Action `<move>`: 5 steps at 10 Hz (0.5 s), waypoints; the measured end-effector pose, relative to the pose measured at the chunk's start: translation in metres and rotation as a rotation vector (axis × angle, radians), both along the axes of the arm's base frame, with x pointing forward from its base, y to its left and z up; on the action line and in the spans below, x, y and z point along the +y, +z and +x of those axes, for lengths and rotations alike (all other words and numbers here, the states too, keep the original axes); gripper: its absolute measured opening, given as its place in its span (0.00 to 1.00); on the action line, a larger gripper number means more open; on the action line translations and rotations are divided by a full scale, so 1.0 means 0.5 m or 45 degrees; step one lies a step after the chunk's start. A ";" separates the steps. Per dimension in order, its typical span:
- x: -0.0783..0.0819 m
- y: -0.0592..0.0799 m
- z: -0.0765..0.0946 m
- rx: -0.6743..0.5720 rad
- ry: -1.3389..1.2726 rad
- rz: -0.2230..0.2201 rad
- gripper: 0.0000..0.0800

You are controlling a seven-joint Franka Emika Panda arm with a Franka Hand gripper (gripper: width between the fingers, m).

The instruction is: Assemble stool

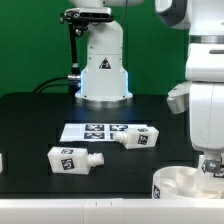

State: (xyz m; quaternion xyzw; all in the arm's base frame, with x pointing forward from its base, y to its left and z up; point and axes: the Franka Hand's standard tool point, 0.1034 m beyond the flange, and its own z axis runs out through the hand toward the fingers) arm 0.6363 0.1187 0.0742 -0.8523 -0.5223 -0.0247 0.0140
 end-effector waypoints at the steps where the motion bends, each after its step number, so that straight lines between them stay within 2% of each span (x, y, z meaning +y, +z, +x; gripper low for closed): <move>1: 0.000 -0.001 0.000 0.003 -0.057 0.002 0.64; 2: -0.001 -0.001 0.000 0.004 -0.058 0.001 0.64; 3: -0.002 -0.001 0.000 0.007 -0.112 0.004 0.46; 4: -0.002 -0.001 0.000 0.011 -0.210 0.007 0.42; 5: -0.005 0.000 0.003 0.011 -0.360 0.013 0.42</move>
Offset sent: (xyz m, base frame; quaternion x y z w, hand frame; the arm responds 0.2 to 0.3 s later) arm 0.0000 0.0000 0.0000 0.0000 0.0000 0.1296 0.9916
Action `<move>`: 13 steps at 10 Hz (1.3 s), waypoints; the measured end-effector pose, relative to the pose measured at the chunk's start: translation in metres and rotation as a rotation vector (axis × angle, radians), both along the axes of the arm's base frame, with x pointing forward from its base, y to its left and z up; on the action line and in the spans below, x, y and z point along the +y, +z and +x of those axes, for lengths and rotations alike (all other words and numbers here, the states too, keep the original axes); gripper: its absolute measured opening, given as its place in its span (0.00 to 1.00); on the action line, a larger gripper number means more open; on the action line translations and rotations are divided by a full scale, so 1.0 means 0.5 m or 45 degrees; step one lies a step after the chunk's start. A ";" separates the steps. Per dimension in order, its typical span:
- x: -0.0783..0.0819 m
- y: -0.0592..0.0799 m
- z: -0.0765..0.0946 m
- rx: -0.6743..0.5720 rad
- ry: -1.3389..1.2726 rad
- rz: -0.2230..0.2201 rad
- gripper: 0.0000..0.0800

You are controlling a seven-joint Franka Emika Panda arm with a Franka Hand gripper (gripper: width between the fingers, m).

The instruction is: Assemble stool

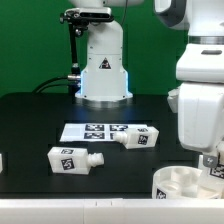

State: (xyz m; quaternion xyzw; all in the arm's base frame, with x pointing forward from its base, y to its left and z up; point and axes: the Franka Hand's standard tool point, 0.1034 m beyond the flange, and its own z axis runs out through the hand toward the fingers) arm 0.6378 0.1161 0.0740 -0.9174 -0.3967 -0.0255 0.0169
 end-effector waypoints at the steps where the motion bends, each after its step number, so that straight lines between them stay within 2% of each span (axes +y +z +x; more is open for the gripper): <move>1: -0.003 0.000 0.003 -0.004 -0.167 0.012 0.42; 4: -0.010 -0.004 0.001 -0.030 -0.787 0.093 0.42; 9: -0.014 -0.003 0.000 0.001 -1.252 0.125 0.42; 12: -0.011 -0.008 -0.008 0.097 -2.005 0.203 0.42; 13: -0.011 -0.008 -0.009 0.100 -2.025 0.203 0.42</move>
Offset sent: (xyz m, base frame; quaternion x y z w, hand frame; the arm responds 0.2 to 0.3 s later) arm -0.0141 -0.0012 -0.0082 0.0266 0.0745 0.4169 0.9055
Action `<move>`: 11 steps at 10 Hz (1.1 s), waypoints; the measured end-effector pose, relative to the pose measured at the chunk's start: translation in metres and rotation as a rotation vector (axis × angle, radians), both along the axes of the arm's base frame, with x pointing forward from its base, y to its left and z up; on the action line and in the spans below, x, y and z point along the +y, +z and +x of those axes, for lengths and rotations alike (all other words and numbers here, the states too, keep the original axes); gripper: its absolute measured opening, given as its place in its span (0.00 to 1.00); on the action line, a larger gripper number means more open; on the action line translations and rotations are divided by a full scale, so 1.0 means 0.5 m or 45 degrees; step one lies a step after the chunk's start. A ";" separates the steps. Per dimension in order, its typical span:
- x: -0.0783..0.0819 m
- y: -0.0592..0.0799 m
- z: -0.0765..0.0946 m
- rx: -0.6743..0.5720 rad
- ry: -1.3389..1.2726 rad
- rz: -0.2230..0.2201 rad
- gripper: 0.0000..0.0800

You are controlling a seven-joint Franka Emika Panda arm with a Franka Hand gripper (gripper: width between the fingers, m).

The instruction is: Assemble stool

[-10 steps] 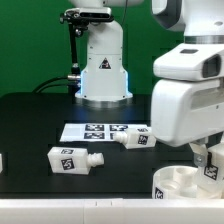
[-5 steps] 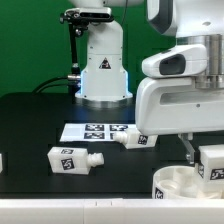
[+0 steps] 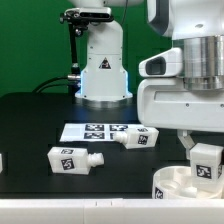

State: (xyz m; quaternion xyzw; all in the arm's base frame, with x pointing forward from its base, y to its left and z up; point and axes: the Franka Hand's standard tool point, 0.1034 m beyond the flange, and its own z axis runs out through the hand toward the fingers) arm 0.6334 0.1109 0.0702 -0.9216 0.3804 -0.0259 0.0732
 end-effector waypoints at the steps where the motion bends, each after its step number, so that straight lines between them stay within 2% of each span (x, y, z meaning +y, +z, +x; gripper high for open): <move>1: 0.000 0.000 0.000 0.010 -0.080 0.016 0.42; 3: 0.000 0.000 0.000 0.029 -0.226 0.040 0.42; 7: 0.020 0.000 0.000 0.142 -1.069 0.177 0.42; 9: 0.019 -0.001 -0.001 0.145 -1.121 0.196 0.42; 10: 0.021 -0.002 -0.001 0.141 -1.089 0.192 0.51; 11: 0.020 -0.001 -0.001 0.128 -0.994 0.183 0.51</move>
Offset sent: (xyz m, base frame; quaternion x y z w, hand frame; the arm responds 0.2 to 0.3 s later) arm 0.0000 0.0000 0.0000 0.0000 0.0000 0.1938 0.9810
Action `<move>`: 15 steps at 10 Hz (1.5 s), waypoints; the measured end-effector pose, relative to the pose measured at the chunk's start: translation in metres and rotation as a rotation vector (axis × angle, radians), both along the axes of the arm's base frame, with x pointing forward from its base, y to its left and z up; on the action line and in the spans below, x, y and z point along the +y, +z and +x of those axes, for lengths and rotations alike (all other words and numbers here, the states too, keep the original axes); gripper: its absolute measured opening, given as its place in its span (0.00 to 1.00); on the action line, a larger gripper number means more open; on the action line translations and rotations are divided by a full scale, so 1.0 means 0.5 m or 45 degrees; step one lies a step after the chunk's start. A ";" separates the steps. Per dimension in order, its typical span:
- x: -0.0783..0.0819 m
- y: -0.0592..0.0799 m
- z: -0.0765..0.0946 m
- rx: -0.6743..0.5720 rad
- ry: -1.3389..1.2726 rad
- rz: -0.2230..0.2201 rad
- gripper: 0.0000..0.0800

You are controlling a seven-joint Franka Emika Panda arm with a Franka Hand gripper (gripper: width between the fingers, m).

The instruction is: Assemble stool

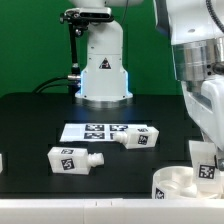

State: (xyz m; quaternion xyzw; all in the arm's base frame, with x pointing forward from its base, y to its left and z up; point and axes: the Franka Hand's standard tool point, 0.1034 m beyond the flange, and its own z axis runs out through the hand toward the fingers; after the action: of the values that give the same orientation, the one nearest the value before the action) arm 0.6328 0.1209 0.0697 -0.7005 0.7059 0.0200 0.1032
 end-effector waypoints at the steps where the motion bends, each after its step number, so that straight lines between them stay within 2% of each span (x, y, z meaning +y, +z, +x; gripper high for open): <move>1: -0.001 0.009 0.000 -0.023 0.144 -0.013 0.74; 2: -0.003 0.026 0.002 -0.052 0.295 -0.024 0.79; 4: -0.003 0.066 -0.009 -0.085 0.694 -0.038 0.81; 8: -0.005 0.060 -0.014 -0.149 1.086 -0.082 0.81; 9: -0.009 0.062 -0.012 -0.186 1.378 -0.143 0.81; 11: 0.000 0.076 -0.007 -0.209 1.883 -0.210 0.81; 15: -0.003 0.071 -0.011 -0.254 2.191 -0.225 0.81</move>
Offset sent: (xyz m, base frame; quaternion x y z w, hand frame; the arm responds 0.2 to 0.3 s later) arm -0.0218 0.0096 0.0410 -0.0663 -0.0721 -0.3708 0.9235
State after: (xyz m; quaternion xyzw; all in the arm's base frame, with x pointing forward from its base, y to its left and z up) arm 0.6270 0.1192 0.1050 -0.9946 -0.0821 -0.0255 0.0588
